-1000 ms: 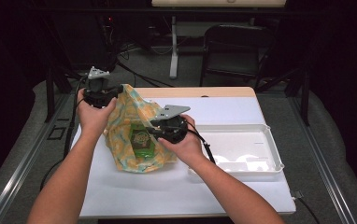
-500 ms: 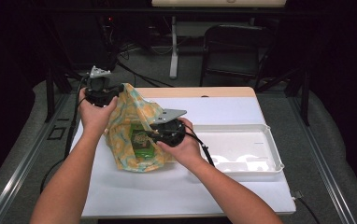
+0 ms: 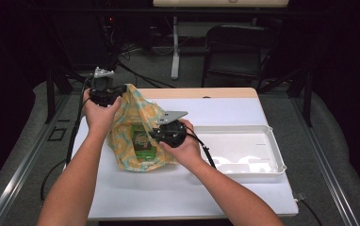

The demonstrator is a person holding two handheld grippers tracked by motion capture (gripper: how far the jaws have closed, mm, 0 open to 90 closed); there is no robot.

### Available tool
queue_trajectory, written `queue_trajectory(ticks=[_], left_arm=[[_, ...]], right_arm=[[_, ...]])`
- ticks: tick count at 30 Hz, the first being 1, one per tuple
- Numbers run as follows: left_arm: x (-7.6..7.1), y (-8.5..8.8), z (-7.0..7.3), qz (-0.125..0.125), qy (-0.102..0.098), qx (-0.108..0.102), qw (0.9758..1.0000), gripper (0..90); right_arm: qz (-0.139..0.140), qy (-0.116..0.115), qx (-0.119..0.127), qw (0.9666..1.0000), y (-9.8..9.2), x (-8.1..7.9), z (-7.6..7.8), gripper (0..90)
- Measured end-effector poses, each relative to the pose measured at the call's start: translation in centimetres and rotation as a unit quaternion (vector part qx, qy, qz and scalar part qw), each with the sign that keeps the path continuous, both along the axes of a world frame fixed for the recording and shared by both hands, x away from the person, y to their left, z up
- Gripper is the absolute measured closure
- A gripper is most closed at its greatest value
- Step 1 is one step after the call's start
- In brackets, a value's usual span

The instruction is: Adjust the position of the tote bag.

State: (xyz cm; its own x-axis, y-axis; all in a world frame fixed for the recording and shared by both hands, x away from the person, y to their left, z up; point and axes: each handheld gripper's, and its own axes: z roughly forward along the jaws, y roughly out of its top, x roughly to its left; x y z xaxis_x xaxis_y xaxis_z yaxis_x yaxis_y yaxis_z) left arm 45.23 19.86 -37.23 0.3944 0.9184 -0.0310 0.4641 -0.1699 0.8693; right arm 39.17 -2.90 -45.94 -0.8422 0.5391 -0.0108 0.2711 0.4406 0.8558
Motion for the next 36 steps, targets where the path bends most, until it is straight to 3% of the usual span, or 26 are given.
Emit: queue_trajectory(ticks=[4, 16, 36], left_arm=[[0.1, -0.3, -0.1, -0.002, -0.002, -0.001, 1.0000, 90.0], [0.2, -0.5, -0.4, -0.008, -0.003, 0.006, 0.9999, 90.0], [0.6, -1.2, -1.4, -0.012, 0.001, 0.024, 0.9997, 90.0]], right_arm=[[-0.001, 0.020, 0.004, 0.9998, 0.0, 0.8, -0.6, 88.2], [-0.019, 0.039, -0.010, 0.9990, 0.5, 2.6, -2.3, 90.0], [-0.072, 0.043, -0.049, 0.9953, -0.9, 5.5, -3.3, 90.0]])
